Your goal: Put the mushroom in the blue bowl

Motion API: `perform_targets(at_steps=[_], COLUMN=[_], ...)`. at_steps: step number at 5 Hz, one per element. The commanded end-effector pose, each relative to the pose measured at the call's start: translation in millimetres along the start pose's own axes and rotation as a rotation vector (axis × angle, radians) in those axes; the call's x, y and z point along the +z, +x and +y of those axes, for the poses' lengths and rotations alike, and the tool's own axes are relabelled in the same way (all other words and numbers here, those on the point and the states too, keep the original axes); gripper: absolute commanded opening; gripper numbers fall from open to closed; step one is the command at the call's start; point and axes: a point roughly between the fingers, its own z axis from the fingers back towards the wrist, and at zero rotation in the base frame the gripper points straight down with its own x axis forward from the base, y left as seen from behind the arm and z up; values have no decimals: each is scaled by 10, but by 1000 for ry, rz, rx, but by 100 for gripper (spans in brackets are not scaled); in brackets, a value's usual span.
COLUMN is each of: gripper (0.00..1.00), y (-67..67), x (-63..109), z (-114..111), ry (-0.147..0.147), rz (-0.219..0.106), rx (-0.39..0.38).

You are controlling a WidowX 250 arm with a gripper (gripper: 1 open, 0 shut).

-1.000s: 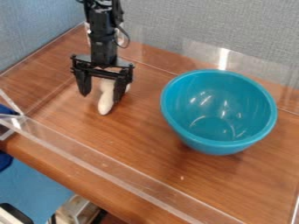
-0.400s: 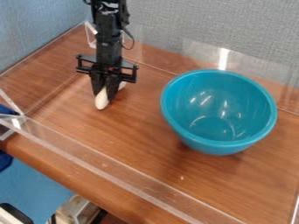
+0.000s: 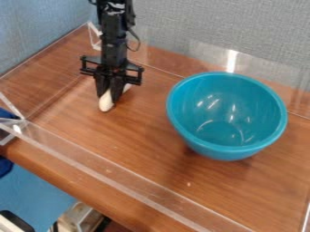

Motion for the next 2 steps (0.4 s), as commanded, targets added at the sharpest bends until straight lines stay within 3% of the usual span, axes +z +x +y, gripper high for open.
perform_targets(at_steps=[1,2], gripper=[0,0], y=[76,75], x=[79,65], z=[-22,-33], ry=[11,14], rz=[-33,-27], rx=[-6,-9])
